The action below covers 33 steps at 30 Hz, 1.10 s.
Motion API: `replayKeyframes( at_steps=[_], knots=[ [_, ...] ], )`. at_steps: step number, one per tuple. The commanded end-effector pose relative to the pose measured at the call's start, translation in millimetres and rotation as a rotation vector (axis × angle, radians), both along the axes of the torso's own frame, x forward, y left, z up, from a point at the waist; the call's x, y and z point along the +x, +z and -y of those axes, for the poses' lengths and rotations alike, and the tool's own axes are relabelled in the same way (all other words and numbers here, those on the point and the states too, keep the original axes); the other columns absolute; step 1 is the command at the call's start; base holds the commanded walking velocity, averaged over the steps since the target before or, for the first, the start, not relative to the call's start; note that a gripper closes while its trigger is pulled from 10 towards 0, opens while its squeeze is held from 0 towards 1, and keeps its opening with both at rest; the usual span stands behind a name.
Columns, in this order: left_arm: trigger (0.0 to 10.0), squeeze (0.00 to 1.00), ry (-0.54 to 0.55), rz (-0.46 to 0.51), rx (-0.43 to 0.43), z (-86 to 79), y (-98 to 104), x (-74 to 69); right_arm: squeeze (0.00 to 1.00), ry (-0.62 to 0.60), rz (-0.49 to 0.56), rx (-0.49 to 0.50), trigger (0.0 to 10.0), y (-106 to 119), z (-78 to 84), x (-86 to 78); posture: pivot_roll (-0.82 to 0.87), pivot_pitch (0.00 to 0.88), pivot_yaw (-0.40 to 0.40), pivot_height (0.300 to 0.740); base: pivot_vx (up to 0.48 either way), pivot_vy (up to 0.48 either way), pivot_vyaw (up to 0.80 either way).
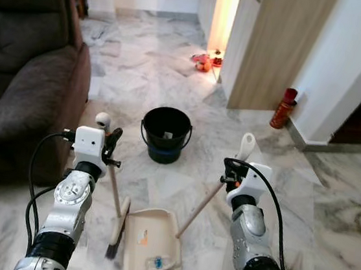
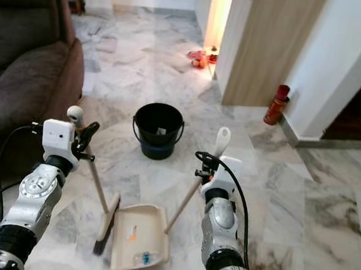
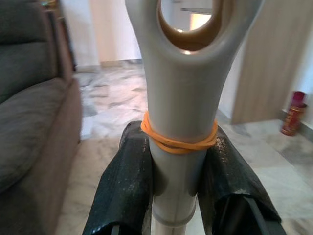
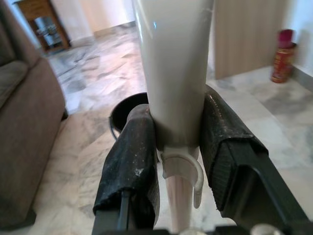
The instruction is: Sweep floor
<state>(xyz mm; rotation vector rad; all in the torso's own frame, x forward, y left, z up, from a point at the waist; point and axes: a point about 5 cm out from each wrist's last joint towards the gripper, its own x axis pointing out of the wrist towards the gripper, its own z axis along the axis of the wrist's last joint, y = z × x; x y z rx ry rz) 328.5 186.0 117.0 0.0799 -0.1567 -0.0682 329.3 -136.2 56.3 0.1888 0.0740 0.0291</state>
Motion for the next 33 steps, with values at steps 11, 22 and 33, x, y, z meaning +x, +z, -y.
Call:
replayKeyframes(
  at_steps=[11,22,33],
  knots=[
    [10.0,0.00,0.007,0.024,0.013,-3.4,7.5,1.8,0.00,0.007,0.057,0.031,10.0,13.2,-3.2,7.0,0.07,0.041,-0.006,0.740,0.307,0.000,0.00],
    [10.0,0.00,0.010,0.026,0.015,-3.2,7.8,1.6,0.00,0.005,0.053,0.041,10.0,13.2,-2.8,7.4,0.08,0.046,-0.010,0.740,0.309,0.000,0.00],
    [10.0,0.00,0.011,0.026,0.014,-3.2,7.8,1.5,0.00,0.007,0.054,0.034,10.0,13.7,-2.2,7.7,0.08,0.046,-0.014,0.740,0.311,0.000,0.00]
  ],
)
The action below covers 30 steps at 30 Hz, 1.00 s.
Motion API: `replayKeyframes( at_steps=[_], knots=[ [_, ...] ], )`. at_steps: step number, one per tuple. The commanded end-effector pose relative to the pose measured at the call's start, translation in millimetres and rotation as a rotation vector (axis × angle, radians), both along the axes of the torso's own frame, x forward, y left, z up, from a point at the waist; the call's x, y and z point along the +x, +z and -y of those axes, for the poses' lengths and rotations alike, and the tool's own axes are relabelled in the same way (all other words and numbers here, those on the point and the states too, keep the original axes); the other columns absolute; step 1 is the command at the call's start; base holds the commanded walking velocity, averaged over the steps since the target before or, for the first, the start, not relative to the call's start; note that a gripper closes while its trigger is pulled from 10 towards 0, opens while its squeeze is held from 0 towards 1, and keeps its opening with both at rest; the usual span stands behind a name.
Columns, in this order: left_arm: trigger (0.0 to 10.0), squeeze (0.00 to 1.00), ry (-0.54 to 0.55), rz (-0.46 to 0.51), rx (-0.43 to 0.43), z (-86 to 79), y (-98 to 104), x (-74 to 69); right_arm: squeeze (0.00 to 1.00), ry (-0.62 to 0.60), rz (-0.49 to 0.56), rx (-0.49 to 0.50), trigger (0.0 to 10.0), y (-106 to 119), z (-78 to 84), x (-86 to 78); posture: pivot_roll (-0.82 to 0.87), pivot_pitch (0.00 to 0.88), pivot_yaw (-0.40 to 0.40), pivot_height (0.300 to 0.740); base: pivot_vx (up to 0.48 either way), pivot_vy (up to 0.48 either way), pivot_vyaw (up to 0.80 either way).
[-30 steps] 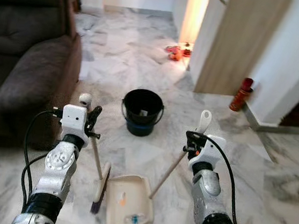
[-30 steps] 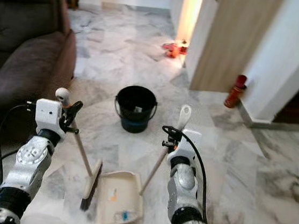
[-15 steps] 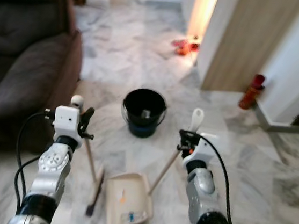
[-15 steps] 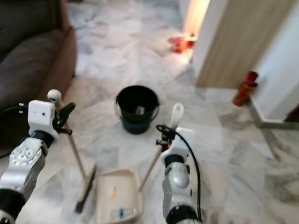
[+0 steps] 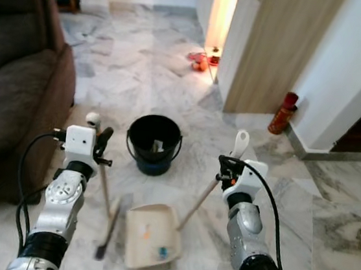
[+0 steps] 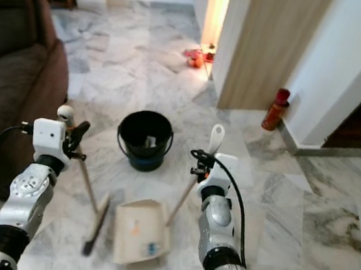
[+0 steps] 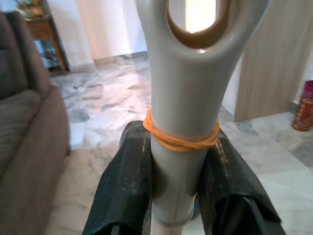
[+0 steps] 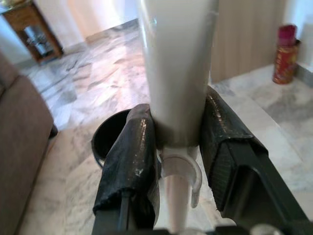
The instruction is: Sweep floor
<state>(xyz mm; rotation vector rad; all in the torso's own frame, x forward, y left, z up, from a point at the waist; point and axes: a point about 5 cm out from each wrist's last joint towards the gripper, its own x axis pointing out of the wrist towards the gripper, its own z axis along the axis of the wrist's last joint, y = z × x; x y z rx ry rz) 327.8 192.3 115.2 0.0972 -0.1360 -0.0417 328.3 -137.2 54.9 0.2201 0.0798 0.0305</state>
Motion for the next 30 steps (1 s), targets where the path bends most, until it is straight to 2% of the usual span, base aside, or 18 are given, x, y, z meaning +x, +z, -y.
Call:
replayKeyframes(
  at_steps=[1,7,9,30],
  knots=[
    [10.0,0.00,-0.018,0.045,-0.001,3.2,9.6,2.3,0.00,0.008,0.062,-0.002,10.0,15.4,-3.5,8.8,0.08,0.045,-0.014,0.740,0.315,0.000,0.00],
    [10.0,0.00,-0.019,0.045,-0.002,3.4,9.5,2.1,0.00,0.016,0.070,-0.017,10.0,16.5,-4.9,9.0,0.08,0.041,-0.015,0.740,0.309,0.000,0.22],
    [10.0,0.00,-0.019,0.045,-0.001,3.6,9.4,2.1,0.00,0.011,0.066,0.006,10.0,15.9,-4.5,8.8,0.08,0.040,-0.016,0.740,0.313,0.000,0.00],
    [10.0,0.00,-0.022,0.050,-0.007,5.5,9.2,1.5,0.00,0.024,0.066,-0.004,10.0,16.3,-5.2,9.2,0.08,0.031,-0.022,0.740,0.312,0.000,0.00]
  ],
)
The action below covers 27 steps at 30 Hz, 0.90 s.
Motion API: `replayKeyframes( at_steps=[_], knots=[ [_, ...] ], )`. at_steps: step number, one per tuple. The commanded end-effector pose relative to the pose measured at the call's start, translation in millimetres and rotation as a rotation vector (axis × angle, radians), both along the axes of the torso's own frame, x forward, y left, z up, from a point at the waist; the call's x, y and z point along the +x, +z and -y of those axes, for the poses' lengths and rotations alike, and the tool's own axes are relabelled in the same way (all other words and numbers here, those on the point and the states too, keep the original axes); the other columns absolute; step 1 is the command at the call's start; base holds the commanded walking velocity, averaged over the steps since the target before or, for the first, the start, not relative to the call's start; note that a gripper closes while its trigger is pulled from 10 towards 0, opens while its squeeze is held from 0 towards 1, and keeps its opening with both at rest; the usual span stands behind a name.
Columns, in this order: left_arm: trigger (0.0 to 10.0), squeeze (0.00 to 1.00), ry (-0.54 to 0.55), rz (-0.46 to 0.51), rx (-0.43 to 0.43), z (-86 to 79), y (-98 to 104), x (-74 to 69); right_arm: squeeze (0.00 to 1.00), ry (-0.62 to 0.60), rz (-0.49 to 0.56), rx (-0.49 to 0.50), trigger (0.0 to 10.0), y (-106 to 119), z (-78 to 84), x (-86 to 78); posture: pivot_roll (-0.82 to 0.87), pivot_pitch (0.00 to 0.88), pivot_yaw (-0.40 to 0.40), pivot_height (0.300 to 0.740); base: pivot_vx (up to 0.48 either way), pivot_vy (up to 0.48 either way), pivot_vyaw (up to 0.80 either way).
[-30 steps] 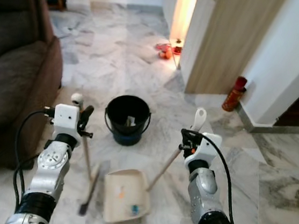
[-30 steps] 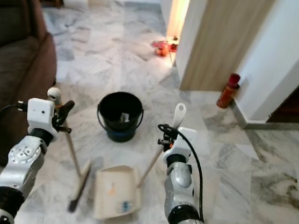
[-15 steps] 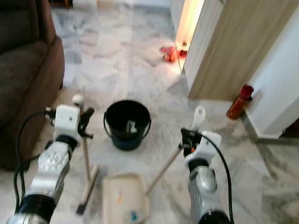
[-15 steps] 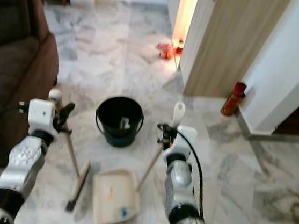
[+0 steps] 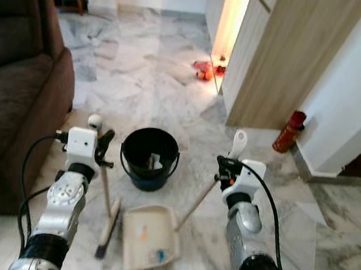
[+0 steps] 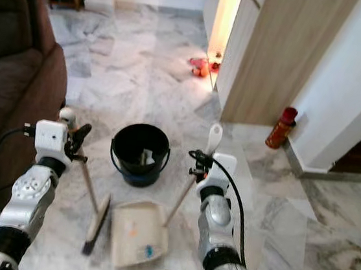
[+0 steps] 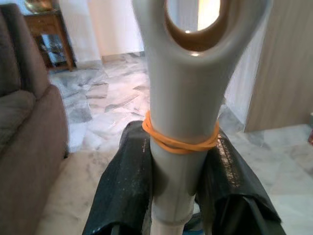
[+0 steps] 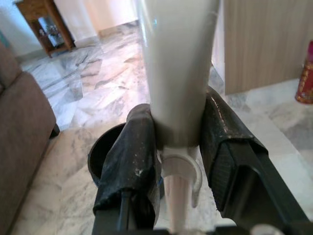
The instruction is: Sweep floor
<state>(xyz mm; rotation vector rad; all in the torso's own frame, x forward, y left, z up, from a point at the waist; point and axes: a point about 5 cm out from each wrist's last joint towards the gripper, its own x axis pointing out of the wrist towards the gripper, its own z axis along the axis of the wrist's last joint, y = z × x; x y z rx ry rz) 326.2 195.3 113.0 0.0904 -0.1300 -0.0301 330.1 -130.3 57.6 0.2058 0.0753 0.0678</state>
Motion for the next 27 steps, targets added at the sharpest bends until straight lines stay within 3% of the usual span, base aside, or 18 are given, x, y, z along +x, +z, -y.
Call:
replayKeyframes(
  at_steps=[1,20,27],
  knots=[
    [10.0,0.00,-0.029,0.061,0.000,7.7,12,2.8,0.00,-0.015,0.056,0.007,10.0,13,2.1,7.3,0.08,0.031,-0.022,0.740,0.000,0.000,0.00],
    [10.0,0.00,-0.024,0.060,0.005,5.7,11,2.0,0.00,-0.015,0.073,0.009,10.0,16,1.9,8.0,0.08,0.048,-0.021,0.740,0.000,0.000,0.00],
    [10.0,0.00,-0.019,0.052,0.020,1.2,9,-0.1,0.00,-0.001,0.126,0.005,10.0,25,1.8,8.7,0.08,0.050,-0.021,0.740,0.000,0.000,0.00]
  ],
)
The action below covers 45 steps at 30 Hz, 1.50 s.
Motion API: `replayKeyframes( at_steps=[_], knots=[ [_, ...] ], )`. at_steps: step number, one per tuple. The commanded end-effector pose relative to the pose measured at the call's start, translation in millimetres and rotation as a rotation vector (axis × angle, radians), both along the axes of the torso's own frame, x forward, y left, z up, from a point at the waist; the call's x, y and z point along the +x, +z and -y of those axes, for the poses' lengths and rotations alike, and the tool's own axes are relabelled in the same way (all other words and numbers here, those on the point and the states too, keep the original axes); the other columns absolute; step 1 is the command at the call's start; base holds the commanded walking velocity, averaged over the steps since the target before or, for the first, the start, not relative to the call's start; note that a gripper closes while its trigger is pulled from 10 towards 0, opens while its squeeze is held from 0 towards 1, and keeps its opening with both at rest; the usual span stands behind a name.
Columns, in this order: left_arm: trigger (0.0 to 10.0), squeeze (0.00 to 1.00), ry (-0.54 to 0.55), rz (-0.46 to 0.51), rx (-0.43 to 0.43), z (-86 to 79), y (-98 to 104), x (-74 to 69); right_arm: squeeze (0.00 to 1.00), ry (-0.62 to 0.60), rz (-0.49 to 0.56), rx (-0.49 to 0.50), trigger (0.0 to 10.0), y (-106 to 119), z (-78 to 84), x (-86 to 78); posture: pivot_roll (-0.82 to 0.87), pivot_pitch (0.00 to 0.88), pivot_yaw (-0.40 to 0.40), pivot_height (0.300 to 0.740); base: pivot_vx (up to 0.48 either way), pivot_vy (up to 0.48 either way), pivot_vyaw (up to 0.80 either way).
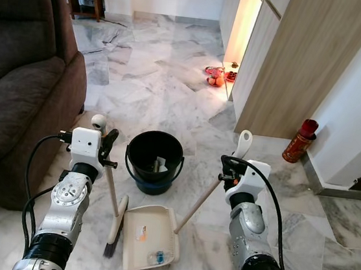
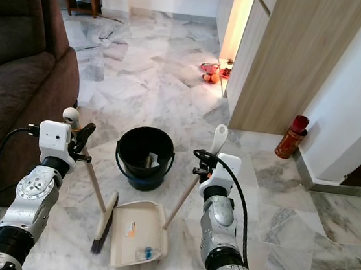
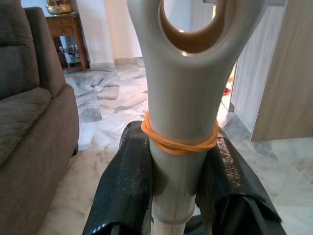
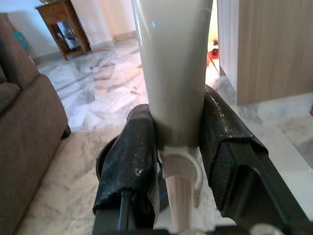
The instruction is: Sweep floor
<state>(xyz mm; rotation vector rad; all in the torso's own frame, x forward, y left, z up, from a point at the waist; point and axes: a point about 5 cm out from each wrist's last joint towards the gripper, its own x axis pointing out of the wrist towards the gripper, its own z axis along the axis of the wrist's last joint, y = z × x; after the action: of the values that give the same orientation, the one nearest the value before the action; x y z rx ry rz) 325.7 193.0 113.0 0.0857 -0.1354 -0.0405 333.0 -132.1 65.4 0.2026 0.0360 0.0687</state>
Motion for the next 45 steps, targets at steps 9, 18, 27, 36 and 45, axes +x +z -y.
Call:
replayKeyframes(
  at_steps=[9,18,27,36,45],
  knots=[
    [10.0,0.00,0.007,0.009,0.096,-12.8,-6,-14.0,0.00,-0.003,0.154,0.002,10.0,30,4.6,5.9,0.08,0.058,-0.022,0.740,0.000,0.000,0.00],
    [10.0,0.00,0.027,-0.006,0.094,-14.6,-13,-17.5,0.00,-0.015,0.199,-0.003,10.0,41,10.0,6.2,0.08,0.055,-0.029,0.740,0.000,0.000,0.00],
    [10.0,0.00,0.025,-0.006,0.090,-10.8,-14,-15.5,0.00,0.013,0.268,-0.082,10.0,52,12.7,-8.0,0.07,0.046,-0.032,0.740,0.000,0.000,0.00],
    [10.0,0.00,0.023,-0.008,0.090,-10.0,-15,-15.2,0.00,0.008,0.326,-0.062,10.0,71,10.2,-19.4,0.07,0.035,-0.031,0.740,0.000,0.000,0.00],
    [10.0,0.00,0.010,-0.013,0.089,-6.7,-17,-15.1,0.00,-0.016,0.372,-0.019,10.0,98,9.1,-28.8,0.06,0.021,-0.025,0.740,0.000,0.000,0.00]
  ],
)
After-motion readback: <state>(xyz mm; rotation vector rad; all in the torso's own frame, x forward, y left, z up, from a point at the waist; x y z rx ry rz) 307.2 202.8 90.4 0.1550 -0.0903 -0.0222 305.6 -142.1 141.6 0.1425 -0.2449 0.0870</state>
